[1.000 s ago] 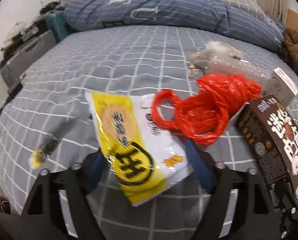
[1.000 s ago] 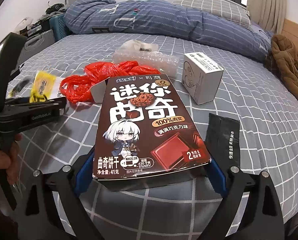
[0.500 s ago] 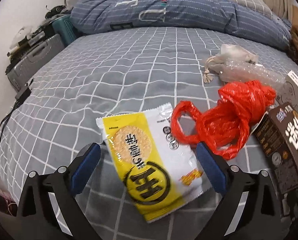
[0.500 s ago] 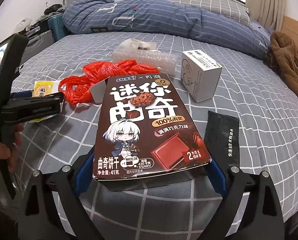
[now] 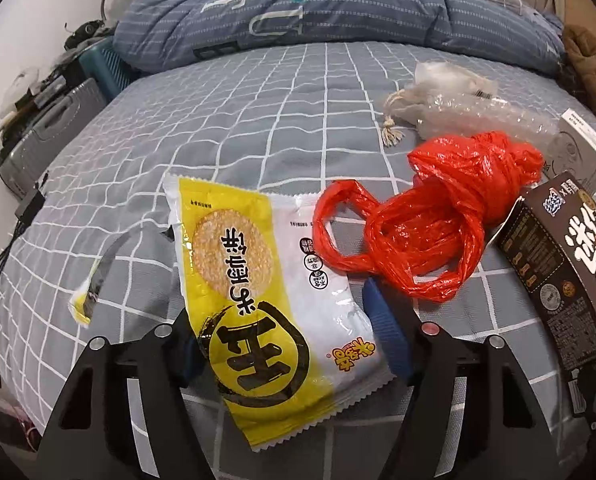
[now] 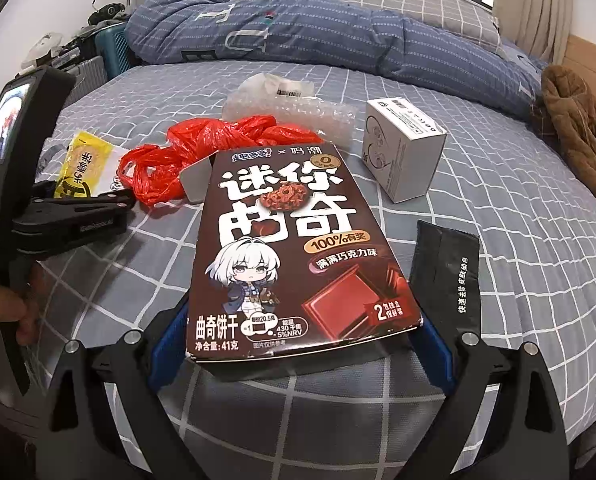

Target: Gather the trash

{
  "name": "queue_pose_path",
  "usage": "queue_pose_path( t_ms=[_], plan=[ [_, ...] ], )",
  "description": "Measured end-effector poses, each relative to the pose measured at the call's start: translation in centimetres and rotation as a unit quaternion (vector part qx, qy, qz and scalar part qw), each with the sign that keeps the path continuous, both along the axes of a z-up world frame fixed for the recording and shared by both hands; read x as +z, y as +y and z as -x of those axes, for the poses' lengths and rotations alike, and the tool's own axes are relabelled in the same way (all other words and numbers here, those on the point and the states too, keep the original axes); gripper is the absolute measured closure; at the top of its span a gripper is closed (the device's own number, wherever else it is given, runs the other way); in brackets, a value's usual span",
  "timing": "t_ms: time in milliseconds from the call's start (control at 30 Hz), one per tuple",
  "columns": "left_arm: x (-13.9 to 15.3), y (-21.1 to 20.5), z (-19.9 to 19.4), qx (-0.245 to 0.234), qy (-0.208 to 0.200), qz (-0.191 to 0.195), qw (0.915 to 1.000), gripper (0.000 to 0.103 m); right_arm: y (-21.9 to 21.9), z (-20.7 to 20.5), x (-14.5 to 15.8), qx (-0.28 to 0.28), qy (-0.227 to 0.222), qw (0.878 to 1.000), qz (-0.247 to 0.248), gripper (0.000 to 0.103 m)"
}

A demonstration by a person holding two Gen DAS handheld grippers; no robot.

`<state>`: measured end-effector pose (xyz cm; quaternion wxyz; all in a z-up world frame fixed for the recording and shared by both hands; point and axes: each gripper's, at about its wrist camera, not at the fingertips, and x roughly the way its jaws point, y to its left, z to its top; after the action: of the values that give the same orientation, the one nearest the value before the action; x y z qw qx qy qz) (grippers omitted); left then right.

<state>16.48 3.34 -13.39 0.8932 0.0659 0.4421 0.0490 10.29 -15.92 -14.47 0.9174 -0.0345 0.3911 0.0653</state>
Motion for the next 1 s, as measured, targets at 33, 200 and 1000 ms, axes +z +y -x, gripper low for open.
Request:
queue_pose_path(
  t_ms=[33,200,1000],
  plan=[
    [0.0,0.0,0.0,-0.001,0.002,0.004,1.0,0.043,0.0,0.0,0.0,0.0,0.0,1.0,0.0,0.013],
    [0.0,0.5,0.1,-0.003,0.008,0.028,0.9996,0.057,0.0,0.0,-0.1,0.0,0.0,1.0,-0.001,0.013],
    [3.0,1.8,2.7,0.0,0.007,0.085,0.9964,0.081,-0.8,1.2,1.5,-0.016,-0.014,1.0,-0.019,0.014]
  ],
)
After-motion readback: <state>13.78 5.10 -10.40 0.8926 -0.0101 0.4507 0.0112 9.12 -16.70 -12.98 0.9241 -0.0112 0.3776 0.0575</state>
